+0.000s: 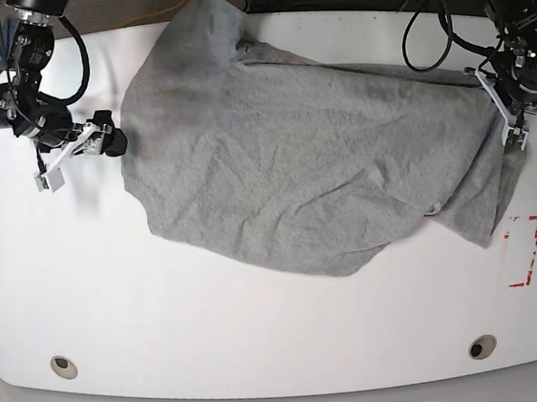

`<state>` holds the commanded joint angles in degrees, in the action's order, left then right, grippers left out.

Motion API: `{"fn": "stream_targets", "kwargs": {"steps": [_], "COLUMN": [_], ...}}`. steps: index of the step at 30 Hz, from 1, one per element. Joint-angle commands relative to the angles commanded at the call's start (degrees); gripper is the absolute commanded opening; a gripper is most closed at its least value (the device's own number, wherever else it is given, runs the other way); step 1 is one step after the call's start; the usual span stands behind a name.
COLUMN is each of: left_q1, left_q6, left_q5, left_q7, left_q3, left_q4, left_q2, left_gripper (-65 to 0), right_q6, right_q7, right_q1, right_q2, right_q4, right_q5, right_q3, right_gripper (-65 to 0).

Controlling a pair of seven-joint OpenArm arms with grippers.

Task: Layout the t-shirt on the table in an organized manner, then fold the t-shirt properly
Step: 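Drag the shirt side edge with the left gripper away from the right gripper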

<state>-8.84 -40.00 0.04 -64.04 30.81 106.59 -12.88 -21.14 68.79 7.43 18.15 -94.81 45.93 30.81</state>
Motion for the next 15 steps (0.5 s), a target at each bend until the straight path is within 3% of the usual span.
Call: {"fn": "stream_targets", "kwargs": {"steps": [4, 8, 15], "left_q1": [0.26, 0.26, 0.53], "left_q6": [0.00, 0.00, 0.00], "left_q5": [0.09, 0.26, 0.18], "left_q7": [0.09, 0.09, 0.18], "left_q3": [0.09, 0.18, 0.26], "left_q4": [0.00, -0.09, 0.09], "left_q2": [0.00, 0.00, -0.09], "left_gripper": [-33.5, -20.5, -18.3], "right_q6": [0.00, 0.00, -0.97], "right_q7": [0.00, 0.00, 0.00], "right_q1": [-2.55, -4.31, -4.84], "right_q2": [0.00, 0.00, -0.79], "right_q4": [3.25, 6.07, 9.32], "right_q5": [0.18, 0.18, 0.26], "right_q3": [0.00, 0.00, 0.00], "right_gripper": [-15.1, -15.1, -15.1]}}
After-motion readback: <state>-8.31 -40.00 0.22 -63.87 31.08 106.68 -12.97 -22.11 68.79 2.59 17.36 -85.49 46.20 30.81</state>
